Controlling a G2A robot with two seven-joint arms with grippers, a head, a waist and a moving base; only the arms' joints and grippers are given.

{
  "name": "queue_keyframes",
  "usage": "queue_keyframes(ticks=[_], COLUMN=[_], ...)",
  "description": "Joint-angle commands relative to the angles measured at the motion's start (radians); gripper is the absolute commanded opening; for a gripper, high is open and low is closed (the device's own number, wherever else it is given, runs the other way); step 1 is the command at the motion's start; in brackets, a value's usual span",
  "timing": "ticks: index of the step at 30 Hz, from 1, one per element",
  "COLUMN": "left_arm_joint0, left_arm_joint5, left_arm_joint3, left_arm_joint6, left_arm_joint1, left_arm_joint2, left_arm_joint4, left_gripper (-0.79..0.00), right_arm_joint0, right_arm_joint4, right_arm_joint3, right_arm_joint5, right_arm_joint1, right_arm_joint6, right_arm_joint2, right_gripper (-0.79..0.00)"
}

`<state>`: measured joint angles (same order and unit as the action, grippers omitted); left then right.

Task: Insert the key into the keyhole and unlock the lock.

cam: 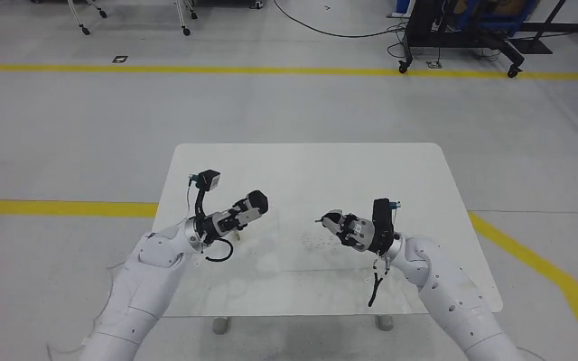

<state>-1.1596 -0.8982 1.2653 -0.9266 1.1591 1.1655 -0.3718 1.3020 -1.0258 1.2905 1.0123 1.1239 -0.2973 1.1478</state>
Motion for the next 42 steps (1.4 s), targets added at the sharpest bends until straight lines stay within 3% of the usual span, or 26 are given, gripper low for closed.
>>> queue_keyframes(ticks=[1, 6, 10, 11, 18, 35, 39, 42], left_arm_joint0=[0.021, 0.031, 0.045, 0.050, 0.070, 0.137, 0.144, 0.148], left_arm_joint5=[-0.005, -0.073, -0.114, -0.114, -0.114, -0.114, -0.114, -0.114], left_arm_joint3=[0.004, 0.024, 0.021, 0.019, 0.004, -0.045, -0.049, -0.053], left_arm_joint6=[0.010, 0.078, 0.119, 0.119, 0.119, 0.119, 0.119, 0.119], left_arm_joint1=[-0.004, -0.020, -0.037, -0.041, -0.061, -0.073, -0.074, -0.075], left_arm_joint2=[-0.018, -0.066, -0.111, -0.117, -0.151, -0.254, -0.264, -0.268], left_arm_joint4=[0.011, 0.069, 0.097, 0.094, 0.051, 0.053, 0.064, 0.071], left_gripper=[0.000, -0.009, -0.382, -0.409, -0.496, -0.529, -0.606, -0.622], right_arm_joint0=[0.003, -0.026, -0.091, -0.106, -0.177, -0.252, -0.267, -0.278], right_arm_joint4=[0.009, 0.222, 0.414, 0.449, 0.564, 0.626, 0.636, 0.646], right_arm_joint3=[0.003, -0.009, -0.023, -0.027, -0.067, -0.118, -0.121, -0.120], right_arm_joint5=[-0.006, 0.000, 0.000, 0.000, 0.000, 0.000, 0.000, 0.000], right_arm_joint1=[0.001, 0.018, 0.022, 0.021, 0.015, 0.002, -0.003, -0.005], right_arm_joint6=[0.001, 0.023, 0.061, 0.071, 0.096, 0.036, 0.024, 0.017], right_arm_joint2=[-0.003, -0.104, -0.206, -0.227, -0.313, -0.448, -0.472, -0.494], right_gripper=[-0.785, -0.785, -0.785, -0.785, -0.785, -0.785, -0.785, -0.785])
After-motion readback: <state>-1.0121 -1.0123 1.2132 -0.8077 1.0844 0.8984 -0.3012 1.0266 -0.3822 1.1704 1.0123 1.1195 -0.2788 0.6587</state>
